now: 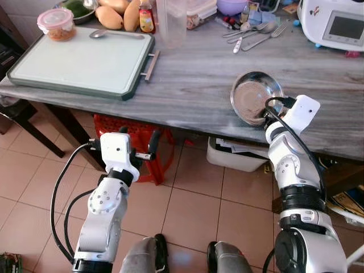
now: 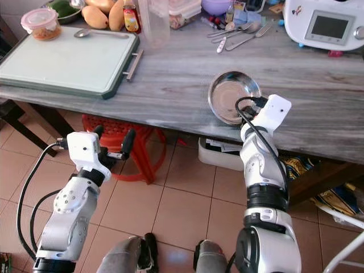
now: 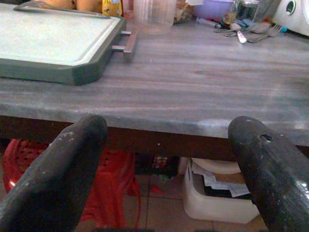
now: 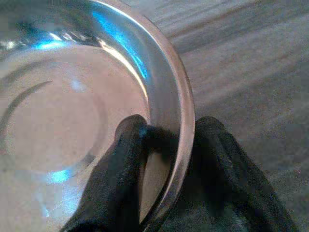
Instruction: Setting the table
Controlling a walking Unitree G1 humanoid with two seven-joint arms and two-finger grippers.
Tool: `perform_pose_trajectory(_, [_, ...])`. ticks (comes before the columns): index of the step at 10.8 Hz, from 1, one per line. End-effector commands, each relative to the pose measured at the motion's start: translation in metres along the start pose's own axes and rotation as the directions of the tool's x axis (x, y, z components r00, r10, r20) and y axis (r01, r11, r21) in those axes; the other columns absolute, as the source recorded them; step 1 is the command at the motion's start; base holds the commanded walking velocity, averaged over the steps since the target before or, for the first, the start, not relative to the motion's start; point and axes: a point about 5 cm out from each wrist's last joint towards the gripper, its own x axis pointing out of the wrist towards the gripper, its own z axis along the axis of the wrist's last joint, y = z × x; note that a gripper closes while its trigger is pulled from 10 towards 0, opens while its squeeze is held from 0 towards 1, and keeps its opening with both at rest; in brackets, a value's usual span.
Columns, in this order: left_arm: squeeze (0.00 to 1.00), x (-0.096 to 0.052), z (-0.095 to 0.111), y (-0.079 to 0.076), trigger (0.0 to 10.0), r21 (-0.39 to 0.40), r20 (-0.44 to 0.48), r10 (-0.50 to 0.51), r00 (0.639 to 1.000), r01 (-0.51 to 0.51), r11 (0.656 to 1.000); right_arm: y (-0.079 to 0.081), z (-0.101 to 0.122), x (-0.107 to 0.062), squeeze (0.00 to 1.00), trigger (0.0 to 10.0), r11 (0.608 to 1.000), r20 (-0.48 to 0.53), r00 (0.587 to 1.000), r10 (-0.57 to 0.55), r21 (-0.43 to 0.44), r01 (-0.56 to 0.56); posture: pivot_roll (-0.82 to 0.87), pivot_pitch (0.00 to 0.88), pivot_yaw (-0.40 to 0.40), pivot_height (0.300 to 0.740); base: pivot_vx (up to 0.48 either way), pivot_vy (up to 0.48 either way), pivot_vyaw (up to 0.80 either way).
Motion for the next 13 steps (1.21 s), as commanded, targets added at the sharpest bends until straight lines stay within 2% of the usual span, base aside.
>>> perform_pose_trajectory(1, [0.0, -0.003, 0.0, 0.0, 10.0, 0.005, 0.0, -0.002, 1.0, 0.002, 1.0, -0.004, -0.008, 0.0, 1.0, 10.0, 1.0, -0.033, 0.999, -0.011, -0.014, 0.01, -0.04, 0.189, 0.03, 0.74, 0.0, 0.0, 0.0])
perform_pose_trajectory(4, [0.0, -0.003, 0.001, 0.001, 10.0, 0.007, 0.0, 0.003, 1.0, -0.003, 1.0, -0.001, 0.009, 0.002, 1.0, 10.0, 0.999, 0.03, 0.999, 0.02, -0.032, -0.019, -0.05, 0.189, 0.029, 0.74, 0.0, 0.0, 0.0])
perform_pose_trajectory(5, [0.0, -0.003, 0.0, 0.001, 10.0, 0.008, -0.001, 0.005, 1.0, -0.005, 1.0, -0.003, 0.012, 0.003, 1.0, 10.0, 0.998, 0.028, 0.999, 0.025, -0.061, -0.023, -0.05, 0.188, 0.029, 0.74, 0.0, 0.0, 0.0])
perform_pose_trajectory(7, [0.0, -0.003, -0.001, 0.001, 10.0, 0.01, -0.004, 0.008, 1.0, -0.008, 1.0, -0.003, 0.017, 0.004, 1.0, 10.0, 0.997, 0.037, 0.998, 0.043, -0.063, -0.041, -0.05, 0.179, 0.03, 0.74, 0.0, 0.0, 0.0])
perform_pose_trajectory(10, [0.0, -0.005, -0.004, 0.003, 10.0, 0.017, -0.023, 0.048, 0.999, -0.047, 0.999, 0.003, 0.021, -0.006, 1.0, 10.0, 0.975, 0.12, 0.985, 0.123, -0.201, -0.097, -0.04, 0.154, 0.027, 0.74, 0.0, 0.0, 0.0])
perform_pose_trajectory(12, [0.0, -0.002, -0.003, 0.008, 10.0, 0.041, -0.024, 0.106, 0.994, -0.105, 0.994, -0.002, 0.026, -0.03, 1.0, 10.0, 0.927, 0.286, 0.935, 0.211, -0.363, -0.098, -0.05, 0.134, 0.019, 0.74, 0.0, 0.0, 0.0])
perform_pose_trajectory(13, [0.0, 0.001, -0.001, 0.008, 10.0, 0.038, -0.013, 0.111, 0.994, -0.111, 0.993, -0.004, 0.025, -0.043, 1.0, 10.0, 0.903, 0.338, 0.909, 0.246, -0.421, -0.088, -0.05, 0.13, 0.018, 0.74, 0.0, 0.0, 0.0])
